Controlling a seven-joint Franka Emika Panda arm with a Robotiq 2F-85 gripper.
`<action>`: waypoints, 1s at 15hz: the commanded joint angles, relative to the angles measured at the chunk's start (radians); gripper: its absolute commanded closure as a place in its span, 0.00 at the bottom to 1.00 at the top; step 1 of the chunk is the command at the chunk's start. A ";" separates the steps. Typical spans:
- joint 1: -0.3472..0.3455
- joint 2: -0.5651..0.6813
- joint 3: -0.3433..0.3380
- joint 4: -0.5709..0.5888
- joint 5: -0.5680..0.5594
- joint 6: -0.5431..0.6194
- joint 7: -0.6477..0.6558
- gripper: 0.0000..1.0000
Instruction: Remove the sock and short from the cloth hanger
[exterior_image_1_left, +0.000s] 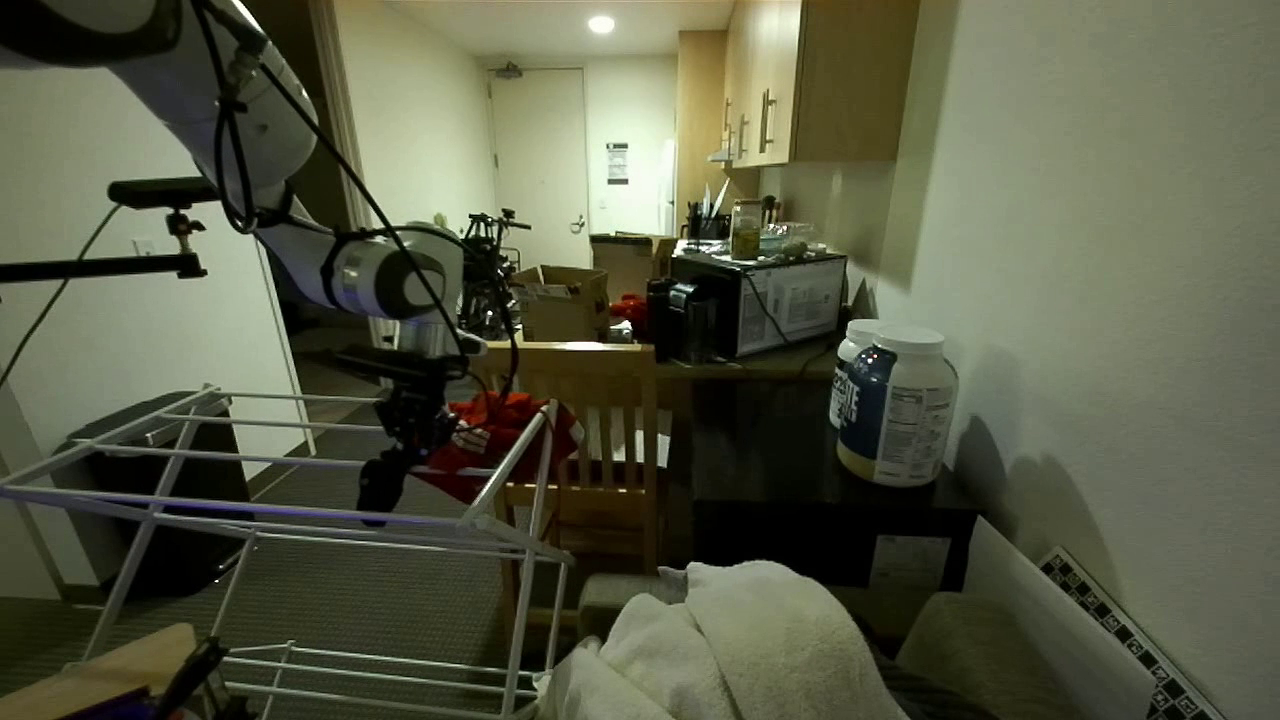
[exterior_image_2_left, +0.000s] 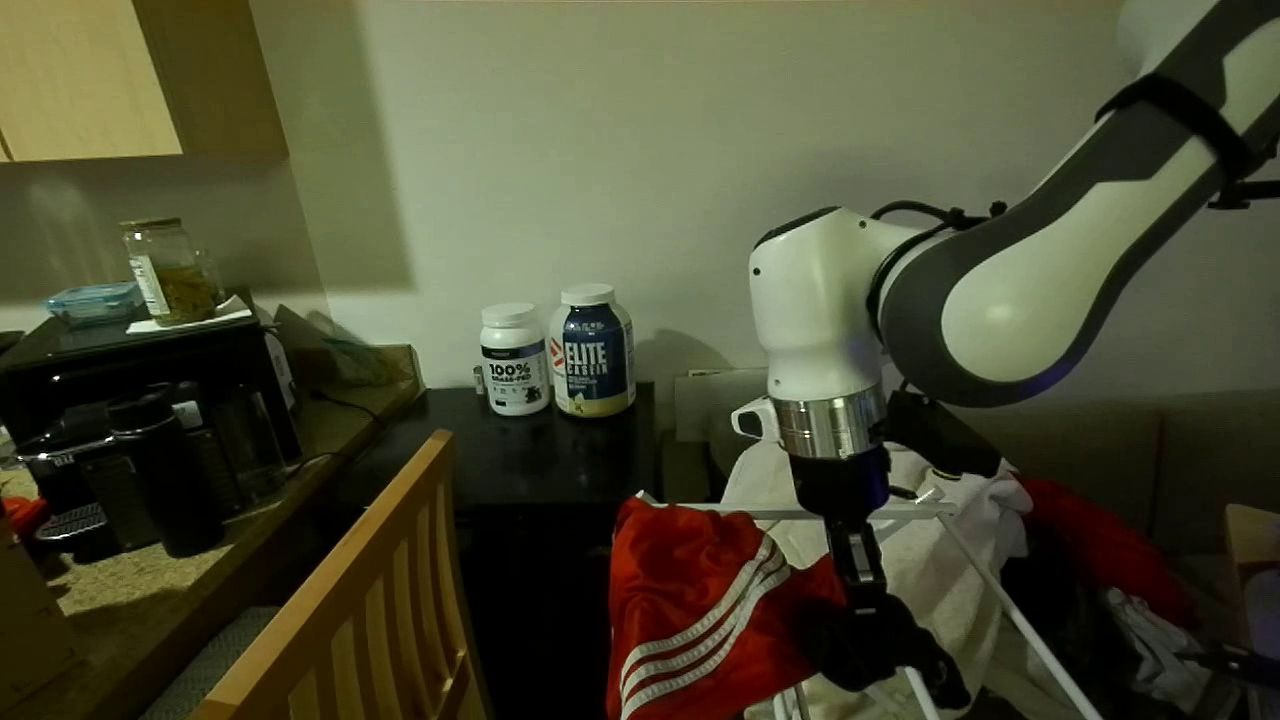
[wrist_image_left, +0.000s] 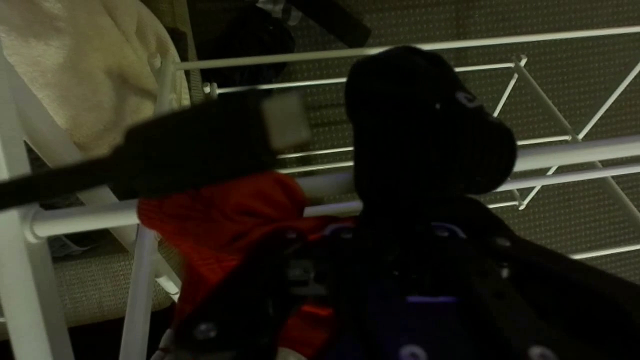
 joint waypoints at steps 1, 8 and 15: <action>-0.007 -0.003 -0.008 0.007 0.006 -0.036 0.020 0.97; -0.057 -0.020 -0.055 0.063 0.038 -0.076 0.014 0.97; -0.095 -0.047 -0.089 0.098 0.050 -0.073 0.026 0.97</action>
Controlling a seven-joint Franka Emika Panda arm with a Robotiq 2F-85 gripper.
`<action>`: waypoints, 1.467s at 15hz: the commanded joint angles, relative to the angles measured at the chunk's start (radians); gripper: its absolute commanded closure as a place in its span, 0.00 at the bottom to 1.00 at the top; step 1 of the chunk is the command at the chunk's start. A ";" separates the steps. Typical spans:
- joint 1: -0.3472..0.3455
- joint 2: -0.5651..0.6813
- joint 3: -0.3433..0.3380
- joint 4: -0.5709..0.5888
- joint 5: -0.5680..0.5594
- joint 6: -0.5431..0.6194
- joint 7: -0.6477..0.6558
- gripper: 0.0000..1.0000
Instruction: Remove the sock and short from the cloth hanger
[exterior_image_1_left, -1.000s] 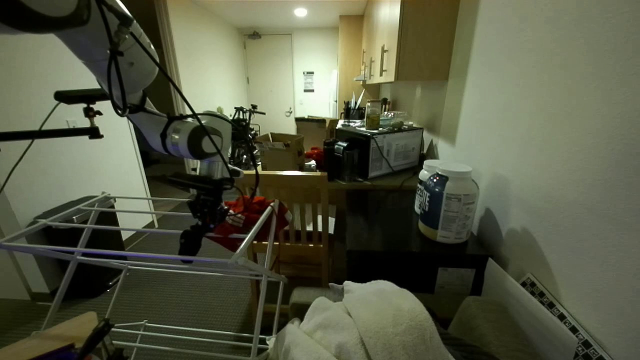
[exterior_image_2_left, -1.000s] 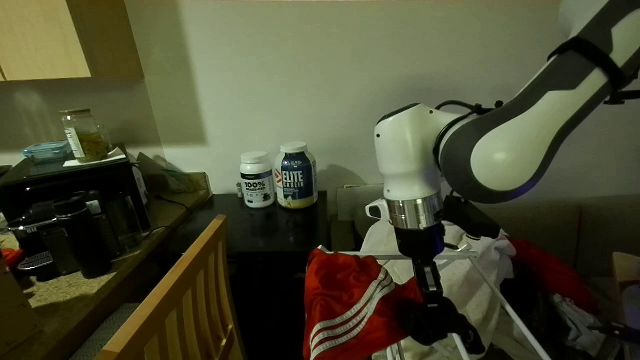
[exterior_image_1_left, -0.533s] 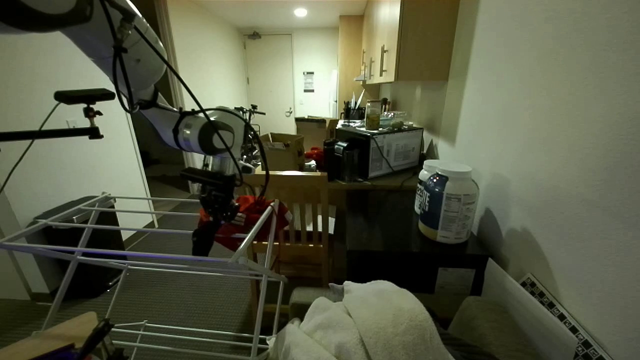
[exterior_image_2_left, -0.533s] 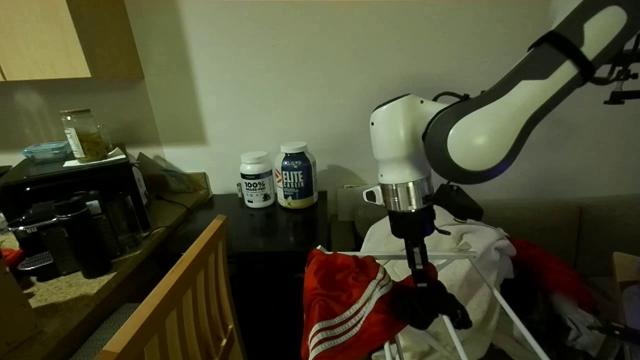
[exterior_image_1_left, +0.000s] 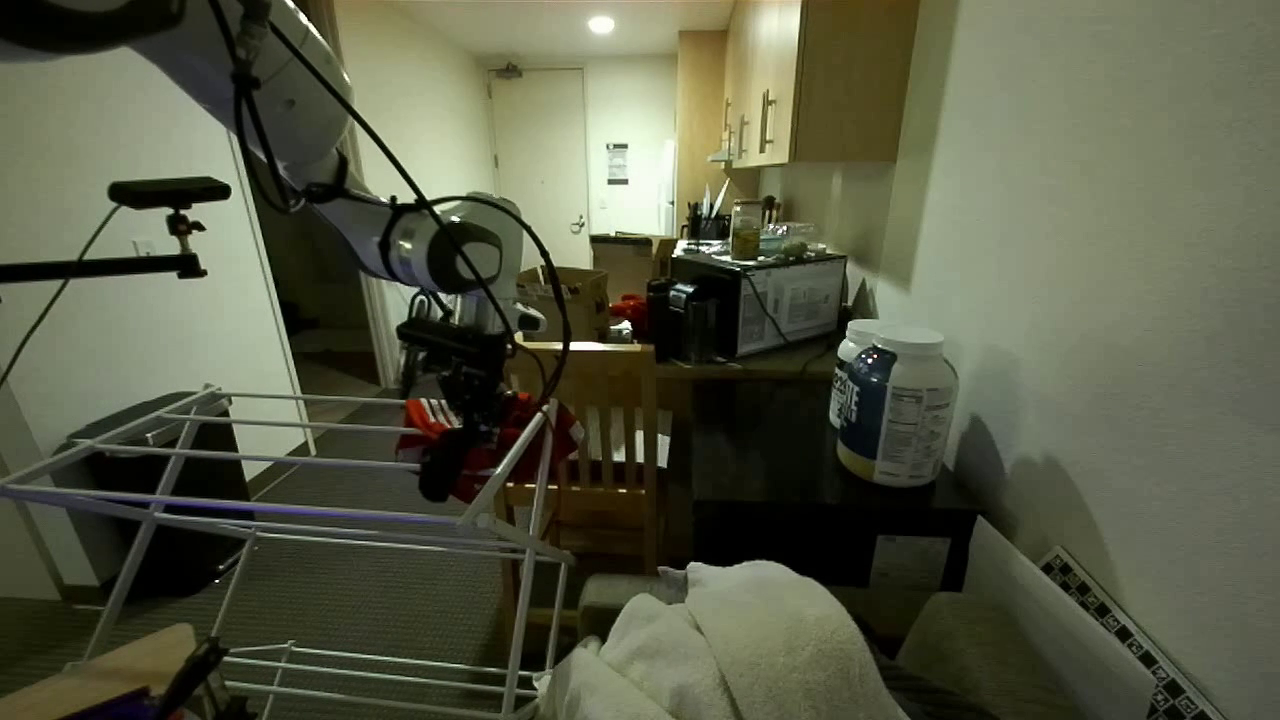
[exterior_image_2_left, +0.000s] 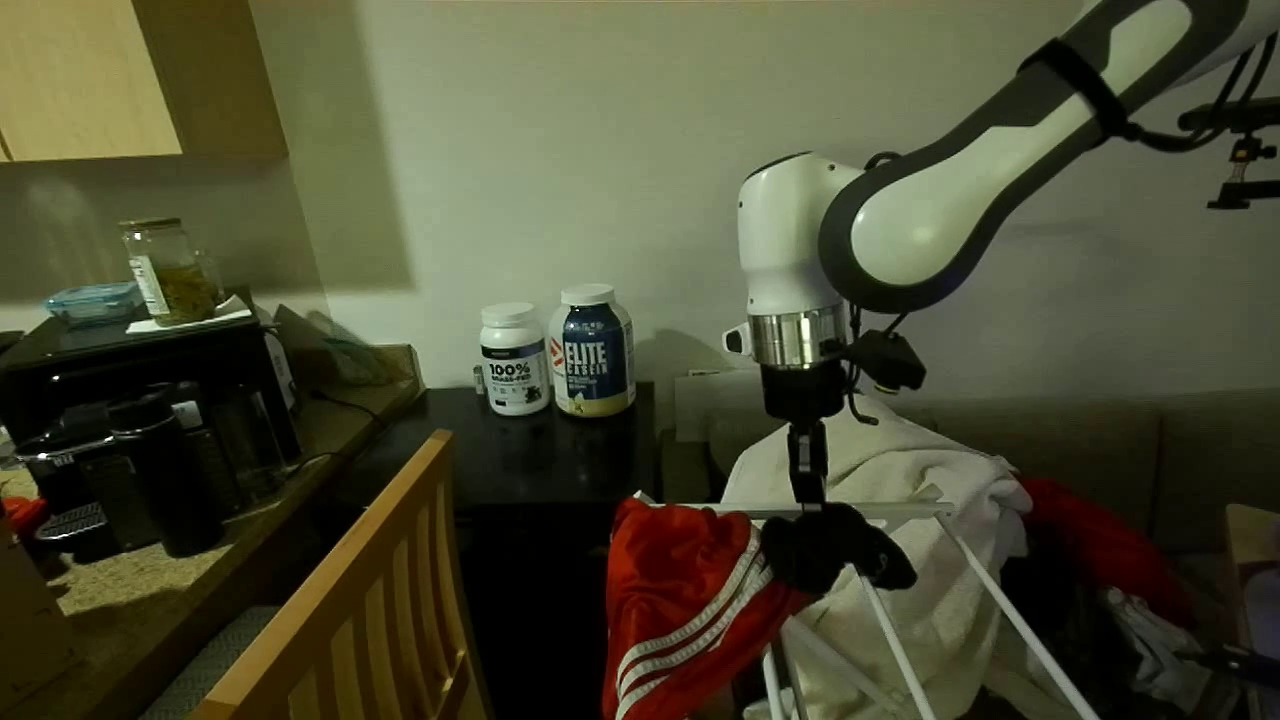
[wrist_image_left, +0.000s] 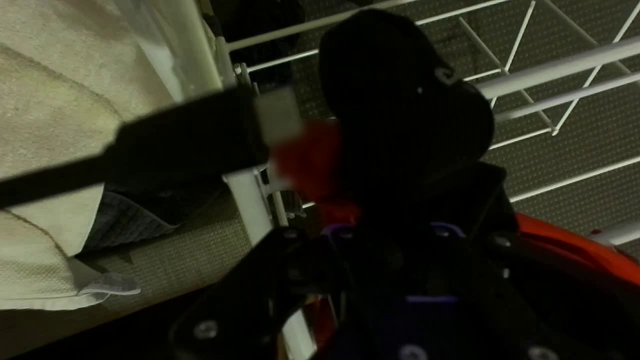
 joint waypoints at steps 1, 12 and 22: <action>-0.023 -0.038 -0.013 0.005 0.018 -0.021 0.022 0.97; -0.084 -0.105 -0.094 0.010 0.005 -0.011 0.098 0.97; -0.136 -0.087 -0.174 0.028 -0.028 -0.003 0.169 0.97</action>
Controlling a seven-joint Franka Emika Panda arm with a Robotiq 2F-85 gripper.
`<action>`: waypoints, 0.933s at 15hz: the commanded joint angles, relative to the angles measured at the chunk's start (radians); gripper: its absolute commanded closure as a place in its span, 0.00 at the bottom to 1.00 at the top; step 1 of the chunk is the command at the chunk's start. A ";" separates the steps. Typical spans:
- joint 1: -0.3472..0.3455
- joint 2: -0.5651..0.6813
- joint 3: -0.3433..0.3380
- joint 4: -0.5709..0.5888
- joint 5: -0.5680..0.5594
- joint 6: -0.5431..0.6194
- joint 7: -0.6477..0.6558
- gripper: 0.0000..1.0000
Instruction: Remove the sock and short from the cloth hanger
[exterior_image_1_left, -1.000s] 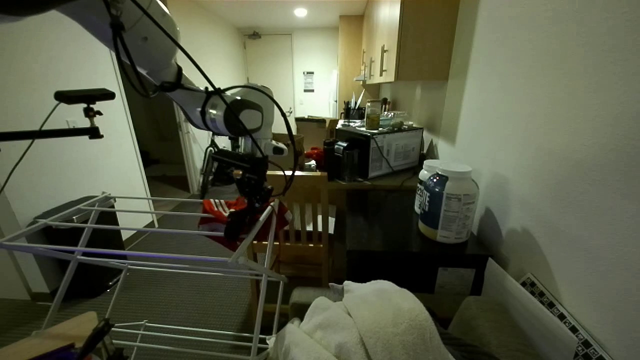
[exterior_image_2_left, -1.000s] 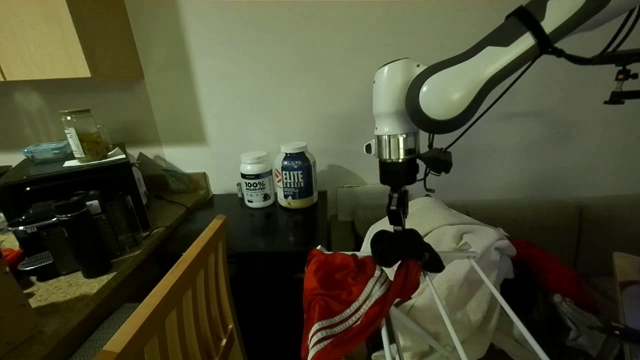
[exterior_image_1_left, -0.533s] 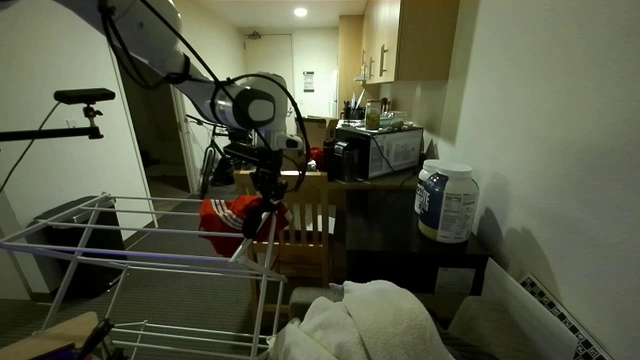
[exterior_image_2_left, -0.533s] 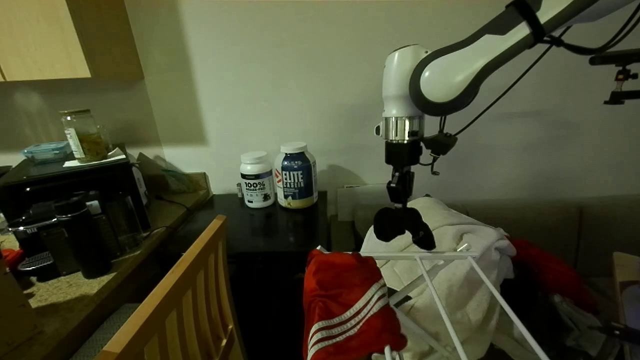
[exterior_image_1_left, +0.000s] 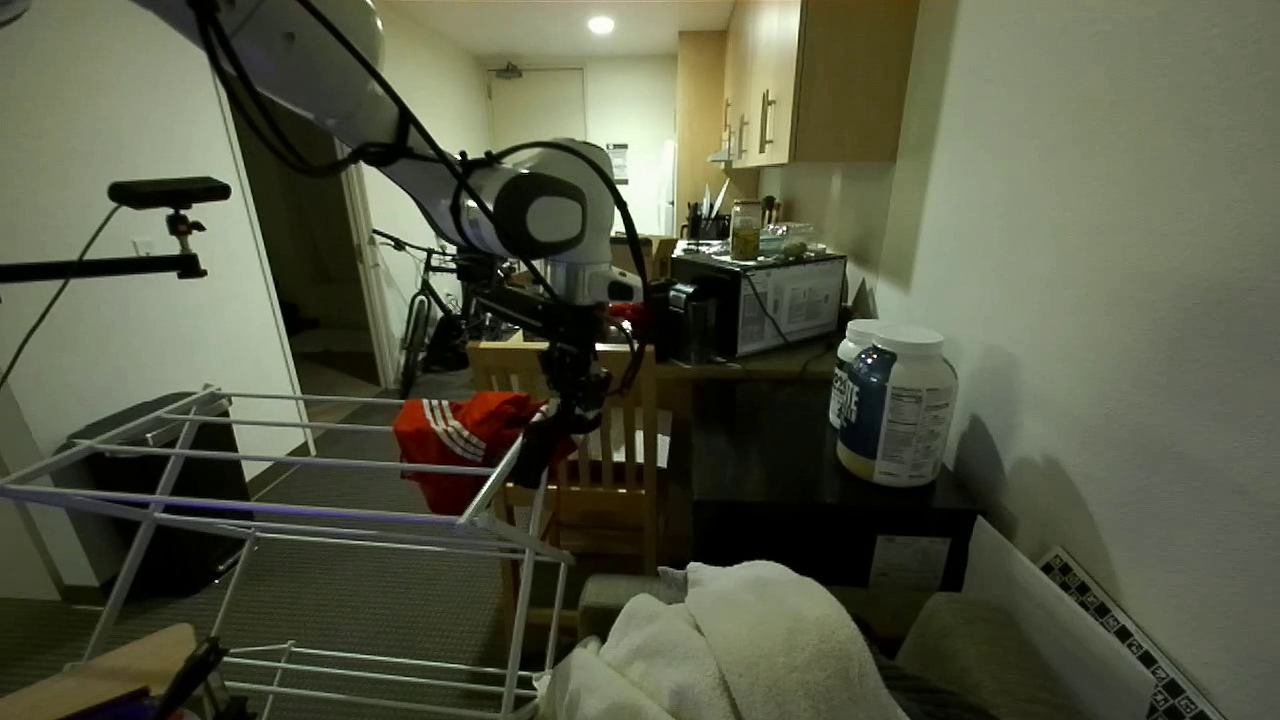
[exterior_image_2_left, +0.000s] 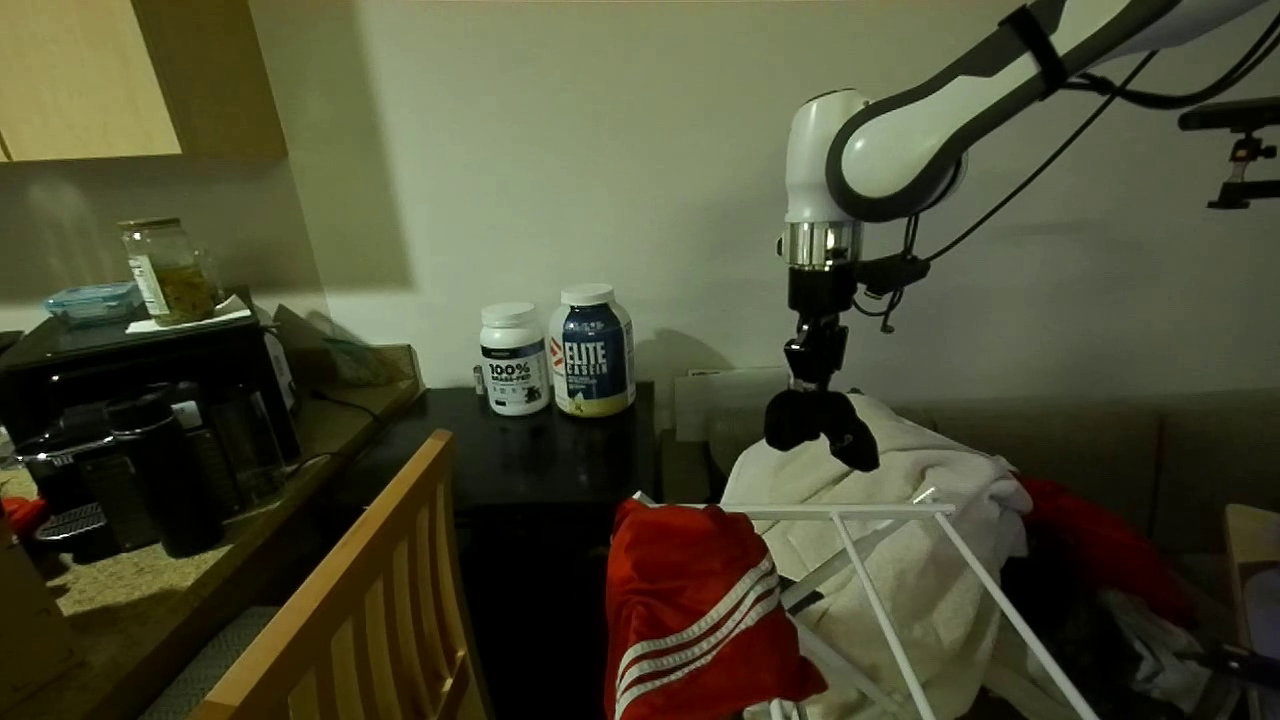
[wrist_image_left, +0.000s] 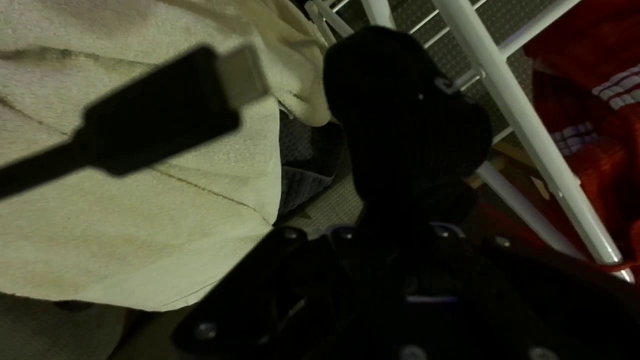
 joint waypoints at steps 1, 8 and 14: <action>-0.018 -0.005 -0.015 0.001 -0.028 -0.002 0.052 0.97; -0.025 0.000 -0.060 0.019 -0.113 0.061 0.125 0.97; -0.026 0.001 -0.079 0.030 -0.224 0.169 0.198 0.89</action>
